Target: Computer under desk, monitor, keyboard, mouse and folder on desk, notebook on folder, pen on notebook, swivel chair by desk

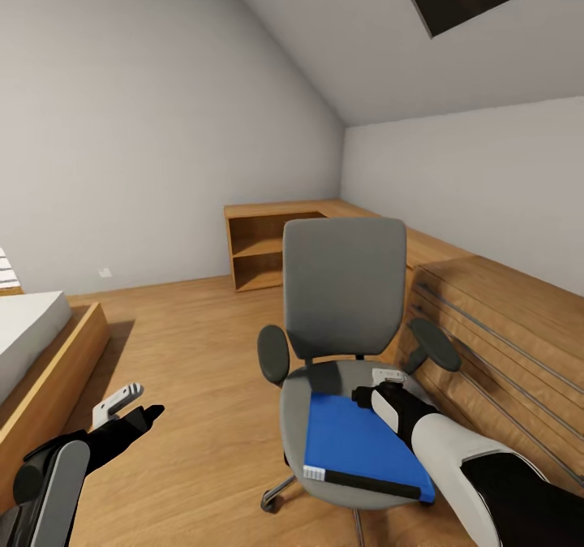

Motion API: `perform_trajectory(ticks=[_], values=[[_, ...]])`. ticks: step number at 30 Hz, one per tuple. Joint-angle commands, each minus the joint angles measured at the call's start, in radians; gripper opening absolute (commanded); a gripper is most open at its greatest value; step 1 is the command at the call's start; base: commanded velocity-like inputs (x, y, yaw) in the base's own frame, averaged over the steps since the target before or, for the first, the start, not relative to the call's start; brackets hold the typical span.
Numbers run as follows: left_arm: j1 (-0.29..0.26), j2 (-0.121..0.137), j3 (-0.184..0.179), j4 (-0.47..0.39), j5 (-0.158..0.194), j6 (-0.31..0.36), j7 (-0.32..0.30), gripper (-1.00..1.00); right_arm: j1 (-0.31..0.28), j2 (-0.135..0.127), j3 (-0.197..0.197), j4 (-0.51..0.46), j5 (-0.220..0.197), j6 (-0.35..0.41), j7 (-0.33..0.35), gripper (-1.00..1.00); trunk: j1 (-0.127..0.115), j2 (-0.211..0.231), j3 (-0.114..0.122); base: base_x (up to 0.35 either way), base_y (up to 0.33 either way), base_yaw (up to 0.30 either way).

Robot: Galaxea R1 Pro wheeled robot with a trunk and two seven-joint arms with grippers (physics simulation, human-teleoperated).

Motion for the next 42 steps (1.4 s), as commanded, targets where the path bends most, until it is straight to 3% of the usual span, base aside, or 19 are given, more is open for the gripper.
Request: perform_trajectory(ticks=[1,29,42], values=[[-0.001,0.000,0.001,-0.001,0.011,0.003,0.009,1.00,0.000,0.000,0.008,-0.002,-0.009,0.006,-0.006,1.00,0.000,0.000,-0.001,-0.002,0.000,0.000],[-0.001,0.000,0.000,-0.001,0.011,0.004,0.008,1.00,0.000,-0.001,0.009,-0.002,-0.009,0.005,-0.006,1.00,0.000,0.000,-0.001,-0.088,0.000,0.000],[-0.001,0.000,-0.001,-0.001,0.011,0.004,0.009,1.00,0.000,-0.001,0.009,-0.005,-0.008,-0.003,-0.004,1.00,-0.050,0.091,0.040,0.000,0.000,0.000]])
